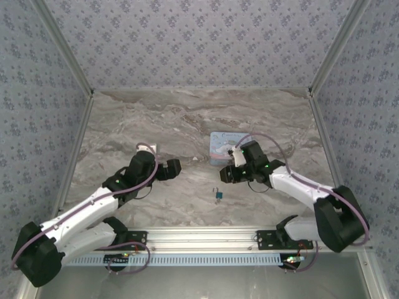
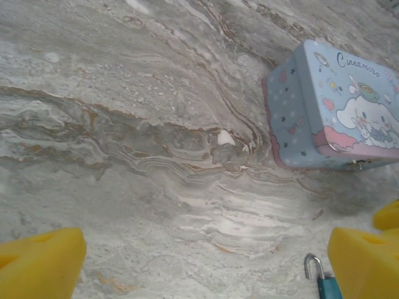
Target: Unlock a padlock with a key
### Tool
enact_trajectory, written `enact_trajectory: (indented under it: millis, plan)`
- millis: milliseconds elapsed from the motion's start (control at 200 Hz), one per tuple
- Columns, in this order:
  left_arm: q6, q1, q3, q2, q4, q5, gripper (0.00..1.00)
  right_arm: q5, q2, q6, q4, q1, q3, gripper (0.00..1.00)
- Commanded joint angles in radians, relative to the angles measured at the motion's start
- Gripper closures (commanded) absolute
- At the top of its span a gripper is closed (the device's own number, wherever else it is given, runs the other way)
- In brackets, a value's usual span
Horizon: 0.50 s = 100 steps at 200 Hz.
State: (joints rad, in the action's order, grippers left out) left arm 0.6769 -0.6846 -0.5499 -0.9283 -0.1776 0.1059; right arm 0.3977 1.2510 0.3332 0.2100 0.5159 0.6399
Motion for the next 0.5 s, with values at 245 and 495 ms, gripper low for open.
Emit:
enact_trajectory:
  millis: [245,495]
  plan:
    - [-0.146,0.024,-0.063,0.13,-0.095,0.3,0.01,-0.287,-0.288,-0.09,0.147,-0.245,0.049,0.25]
    - [-0.388,0.061,-0.007,0.215,0.007,0.503,0.01,-0.468,-0.433,-0.084,0.135,-0.446,0.004,0.0]
